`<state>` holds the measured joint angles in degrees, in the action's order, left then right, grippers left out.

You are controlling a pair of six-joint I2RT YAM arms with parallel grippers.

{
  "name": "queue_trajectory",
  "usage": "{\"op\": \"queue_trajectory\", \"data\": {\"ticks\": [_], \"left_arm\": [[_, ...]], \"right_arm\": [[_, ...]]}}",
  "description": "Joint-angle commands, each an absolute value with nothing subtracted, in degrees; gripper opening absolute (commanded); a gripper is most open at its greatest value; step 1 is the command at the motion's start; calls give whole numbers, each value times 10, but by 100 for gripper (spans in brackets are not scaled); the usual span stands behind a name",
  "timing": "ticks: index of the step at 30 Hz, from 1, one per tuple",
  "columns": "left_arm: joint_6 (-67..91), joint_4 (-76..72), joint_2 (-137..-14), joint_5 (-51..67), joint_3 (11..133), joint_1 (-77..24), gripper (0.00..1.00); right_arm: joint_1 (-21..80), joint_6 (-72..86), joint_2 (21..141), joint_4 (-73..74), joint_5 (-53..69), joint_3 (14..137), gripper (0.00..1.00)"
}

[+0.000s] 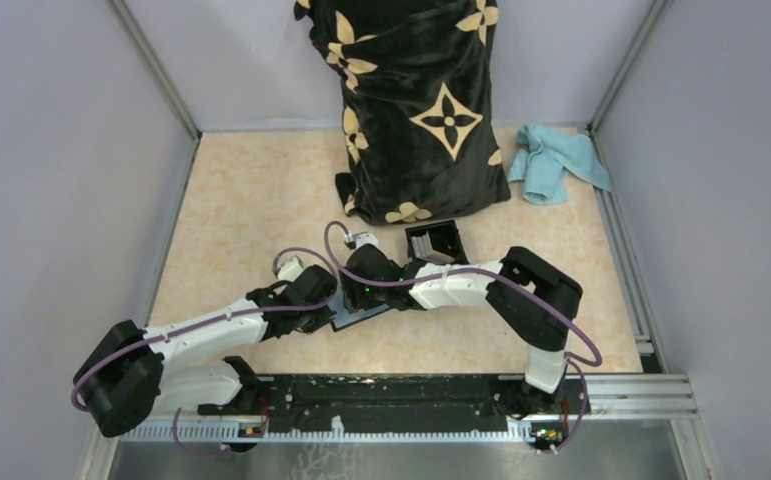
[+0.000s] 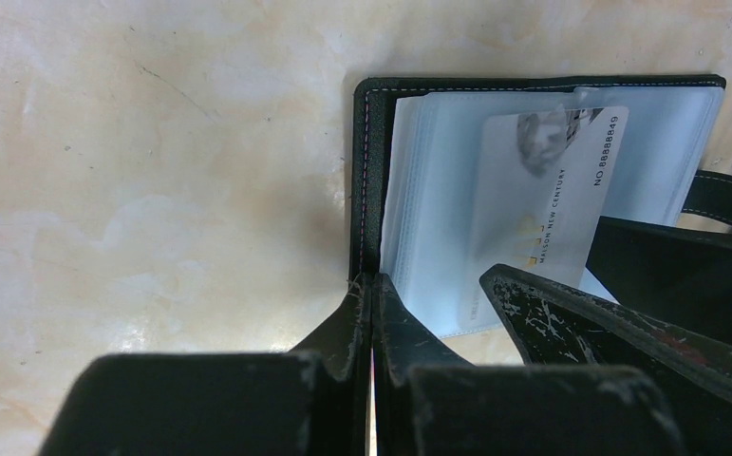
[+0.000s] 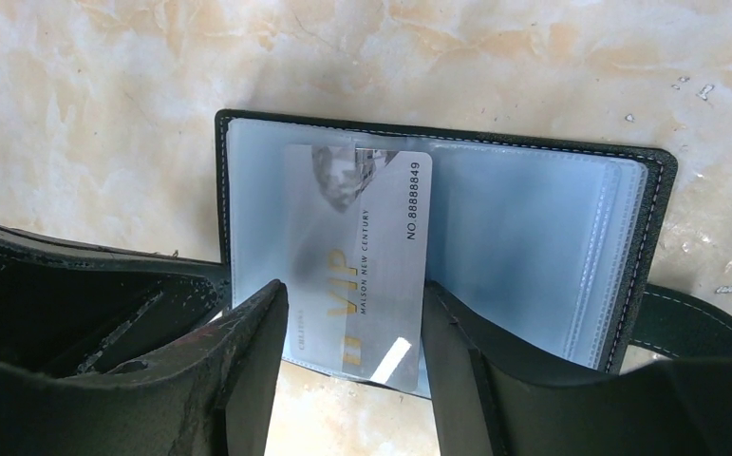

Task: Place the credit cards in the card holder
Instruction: Insert the credit card into the card holder.

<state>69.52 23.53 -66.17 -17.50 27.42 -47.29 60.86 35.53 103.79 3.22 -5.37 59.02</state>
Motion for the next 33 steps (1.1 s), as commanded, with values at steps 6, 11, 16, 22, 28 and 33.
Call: {"op": "queue_trajectory", "data": {"ticks": [6, 11, 16, 22, 28, 33], "left_arm": [[714, 270, -660, -188, 245, -477, 0], [728, 265, -643, -191, 236, -477, 0], [738, 264, -629, -195, 229, -477, 0], [746, 261, -617, -198, 223, -477, 0], [750, 258, -612, -200, 220, -477, 0], [751, 256, -610, -199, 217, -477, 0]], "right_arm": [[624, 361, 1071, 67, -34, 588, 55], [630, 368, 1075, 55, -21, 591, 55], [634, 372, 1080, 50, -17, 593, 55], [640, 374, 1084, 51, -15, 596, 56], [648, 381, 1087, 45, -5, 601, 56], [654, 385, 1085, 45, -2, 605, 56]]}}
